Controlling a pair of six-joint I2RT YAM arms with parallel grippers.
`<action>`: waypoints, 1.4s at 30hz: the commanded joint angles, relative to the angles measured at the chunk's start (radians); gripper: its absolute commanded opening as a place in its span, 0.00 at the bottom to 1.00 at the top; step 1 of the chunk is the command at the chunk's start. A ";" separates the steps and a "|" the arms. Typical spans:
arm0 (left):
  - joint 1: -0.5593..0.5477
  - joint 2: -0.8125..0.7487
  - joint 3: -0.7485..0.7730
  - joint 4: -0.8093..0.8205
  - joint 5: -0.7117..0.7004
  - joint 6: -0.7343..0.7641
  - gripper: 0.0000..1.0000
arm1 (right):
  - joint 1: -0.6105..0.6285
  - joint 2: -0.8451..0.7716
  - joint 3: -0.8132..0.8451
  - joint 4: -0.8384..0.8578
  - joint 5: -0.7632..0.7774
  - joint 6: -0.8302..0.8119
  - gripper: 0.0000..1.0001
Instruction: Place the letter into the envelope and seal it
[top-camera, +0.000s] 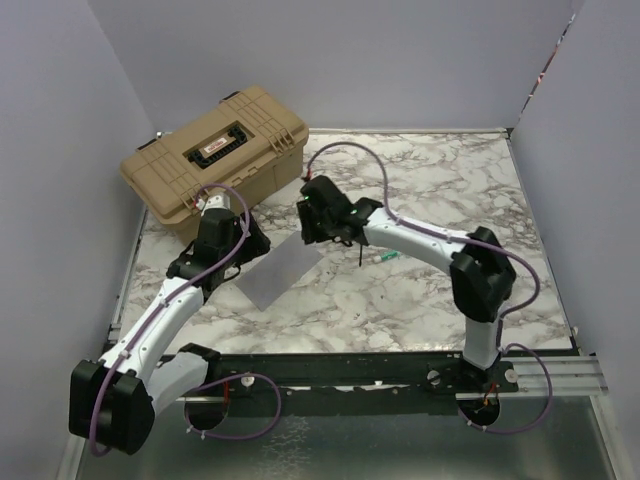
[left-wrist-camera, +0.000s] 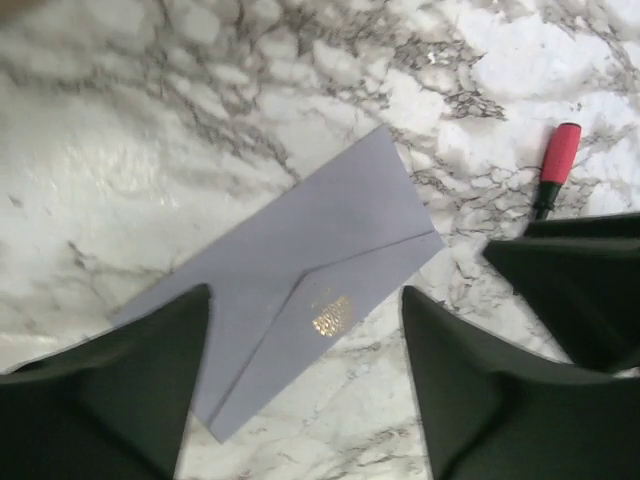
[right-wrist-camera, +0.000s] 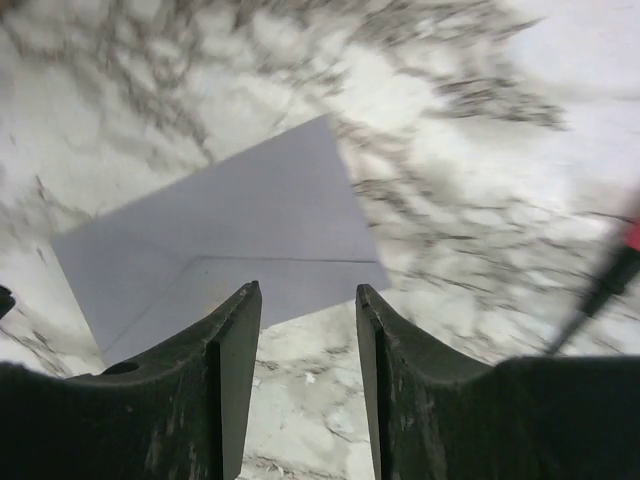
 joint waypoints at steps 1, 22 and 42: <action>0.005 -0.032 0.049 0.007 -0.078 0.157 0.89 | -0.113 -0.142 -0.074 -0.124 0.117 0.153 0.48; 0.010 0.047 0.028 0.414 0.047 0.200 0.99 | -0.383 -0.188 -0.312 -0.333 0.194 0.707 0.60; 0.009 0.125 0.020 0.513 0.219 0.134 0.99 | -0.432 -0.097 -0.301 -0.273 0.154 0.659 0.23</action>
